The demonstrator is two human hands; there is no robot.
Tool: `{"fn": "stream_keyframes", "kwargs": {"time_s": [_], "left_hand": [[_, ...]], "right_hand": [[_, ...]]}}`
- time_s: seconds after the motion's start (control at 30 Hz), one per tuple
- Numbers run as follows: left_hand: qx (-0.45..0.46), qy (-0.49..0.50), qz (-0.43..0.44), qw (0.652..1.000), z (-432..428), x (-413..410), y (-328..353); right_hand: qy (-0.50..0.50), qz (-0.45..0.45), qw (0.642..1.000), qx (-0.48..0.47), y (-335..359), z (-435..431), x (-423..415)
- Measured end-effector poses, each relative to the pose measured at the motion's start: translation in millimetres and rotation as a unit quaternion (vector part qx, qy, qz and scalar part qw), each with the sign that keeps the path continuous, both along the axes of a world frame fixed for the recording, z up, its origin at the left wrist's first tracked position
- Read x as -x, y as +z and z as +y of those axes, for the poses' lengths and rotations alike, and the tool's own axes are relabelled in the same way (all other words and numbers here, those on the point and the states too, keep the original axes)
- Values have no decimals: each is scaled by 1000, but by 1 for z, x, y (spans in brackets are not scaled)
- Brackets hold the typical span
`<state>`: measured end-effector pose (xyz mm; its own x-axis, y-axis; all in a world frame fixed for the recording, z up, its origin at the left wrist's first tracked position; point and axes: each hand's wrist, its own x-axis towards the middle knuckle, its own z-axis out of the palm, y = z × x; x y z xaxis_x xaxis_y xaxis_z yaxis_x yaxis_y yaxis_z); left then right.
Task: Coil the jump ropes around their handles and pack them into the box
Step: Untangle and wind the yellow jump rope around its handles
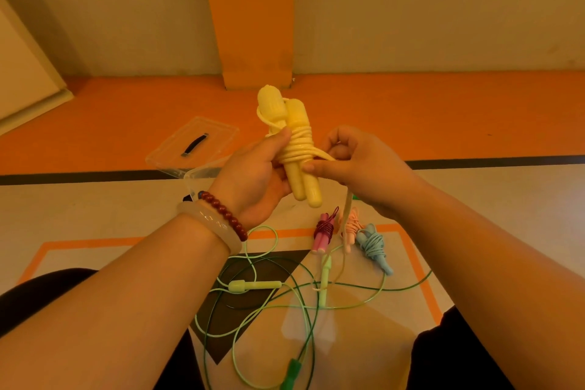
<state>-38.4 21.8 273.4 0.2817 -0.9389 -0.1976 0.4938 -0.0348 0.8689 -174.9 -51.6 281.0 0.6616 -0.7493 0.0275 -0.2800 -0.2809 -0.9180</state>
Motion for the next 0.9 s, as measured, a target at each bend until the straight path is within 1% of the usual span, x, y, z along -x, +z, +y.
{"fn": "stream_keyframes", "kwargs": {"time_s": [0.07, 0.2, 0.33, 0.4, 0.5, 0.57, 0.7, 0.8, 0.9], "left_hand": [[-11, -11, 9, 1000, 1, -1, 0], [-31, -36, 27, 998, 3, -4, 0], [-36, -59, 34, 997, 4, -7, 1], [-33, -66, 6, 997, 4, -7, 1], [-33, -50, -71, 996, 4, -3, 0], [-32, -26, -84, 996, 2, -1, -1], [-25, 12, -40, 999, 0, -2, 0], [-6, -5, -19, 1000, 1, -6, 2], [-4, -34, -20, 999, 2, -10, 3]], "right_hand": [[5, 19, 1000, 18, 1, -1, 1], [34, 76, 992, 89, 2, -1, 4], [42, 76, 991, 104, 4, 0, 5], [47, 83, 989, 115, 3, 1, 5], [53, 95, 983, 145, -1, 3, 4], [48, 86, 985, 141, -2, 2, 3], [47, 44, 994, 87, -2, 0, 3], [52, 1, 998, 30, -2, -1, 3], [40, -19, 999, 18, 1, -5, 4]]}}
